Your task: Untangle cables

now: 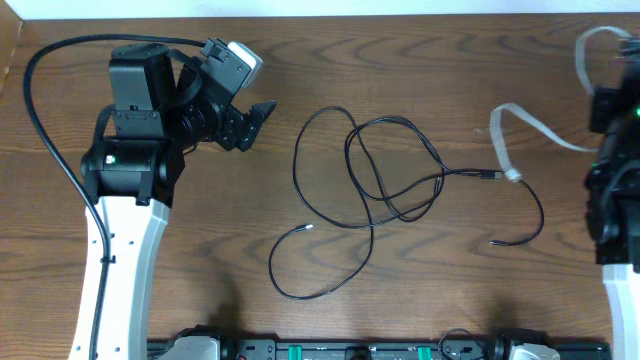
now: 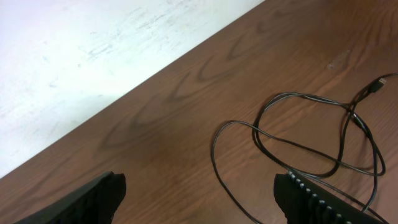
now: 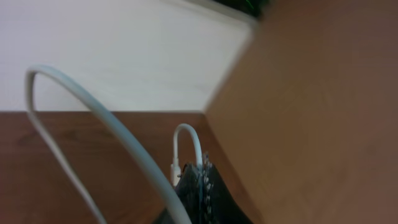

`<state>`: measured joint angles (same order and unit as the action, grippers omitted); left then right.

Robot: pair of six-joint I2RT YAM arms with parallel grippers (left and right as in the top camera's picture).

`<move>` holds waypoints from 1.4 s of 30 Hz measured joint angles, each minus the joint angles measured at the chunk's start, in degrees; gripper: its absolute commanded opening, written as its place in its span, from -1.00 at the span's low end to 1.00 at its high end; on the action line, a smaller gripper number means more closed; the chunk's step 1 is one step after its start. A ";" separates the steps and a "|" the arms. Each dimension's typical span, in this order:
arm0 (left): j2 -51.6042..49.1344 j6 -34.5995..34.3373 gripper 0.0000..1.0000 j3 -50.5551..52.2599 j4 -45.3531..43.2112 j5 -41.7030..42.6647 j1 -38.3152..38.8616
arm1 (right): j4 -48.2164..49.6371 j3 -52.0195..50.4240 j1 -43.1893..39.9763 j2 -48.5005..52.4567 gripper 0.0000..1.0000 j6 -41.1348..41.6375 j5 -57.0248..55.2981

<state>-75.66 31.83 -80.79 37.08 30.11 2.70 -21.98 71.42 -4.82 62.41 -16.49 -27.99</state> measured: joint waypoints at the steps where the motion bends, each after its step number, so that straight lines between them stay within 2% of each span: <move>1: 0.02 -0.02 0.63 0.00 0.00 0.00 0.00 | -0.13 0.00 -2.23 0.26 -0.98 2.12 -0.04; 8: 0.00 0.00 0.63 0.00 0.02 0.00 0.00 | -0.55 0.00 -16.26 2.62 -0.97 14.21 3.21; 16: 0.00 -0.02 0.63 0.00 0.09 0.00 0.02 | -0.83 0.00 -27.54 9.25 -0.98 23.21 9.68; 25: 0.00 0.00 0.63 0.00 0.94 0.00 0.00 | 3.65 0.00 -38.14 20.79 -0.97 27.21 16.52; 42: 0.00 -0.02 0.63 0.00 3.85 0.00 0.00 | 10.47 0.00 -55.36 39.82 -0.97 28.20 17.77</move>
<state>-75.66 31.81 -80.79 40.93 30.11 2.70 -11.51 71.42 -60.18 102.24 11.70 -10.22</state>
